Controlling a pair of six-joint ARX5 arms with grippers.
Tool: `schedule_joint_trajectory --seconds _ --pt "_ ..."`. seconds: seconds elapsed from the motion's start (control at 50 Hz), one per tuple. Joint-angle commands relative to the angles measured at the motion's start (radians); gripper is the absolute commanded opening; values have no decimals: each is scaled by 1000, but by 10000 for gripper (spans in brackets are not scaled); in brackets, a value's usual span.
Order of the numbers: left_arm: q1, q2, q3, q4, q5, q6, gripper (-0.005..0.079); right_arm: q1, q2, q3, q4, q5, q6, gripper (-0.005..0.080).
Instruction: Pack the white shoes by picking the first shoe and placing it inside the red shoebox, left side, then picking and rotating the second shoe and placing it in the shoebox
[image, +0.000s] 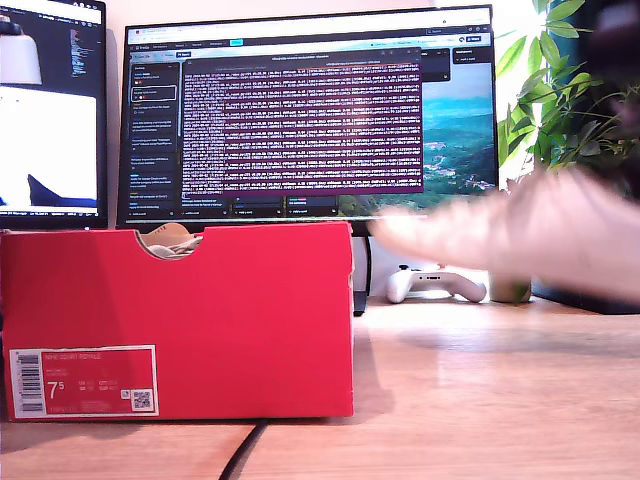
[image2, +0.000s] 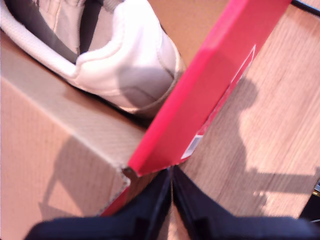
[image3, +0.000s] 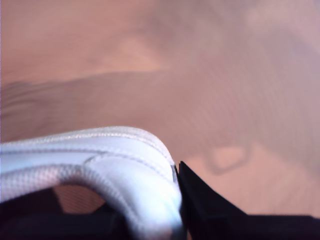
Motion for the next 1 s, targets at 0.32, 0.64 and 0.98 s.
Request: schedule_joint_trajectory --seconds 0.32,0.64,0.98 --pt "-3 2 17 3 2 -6 -19 55 -2 219 48 -265 -622 -13" --pt "-3 2 17 3 2 -6 -19 203 0 231 306 -391 -882 -13" --pt "-3 2 17 3 2 -6 -19 335 61 269 522 -392 -937 -13"
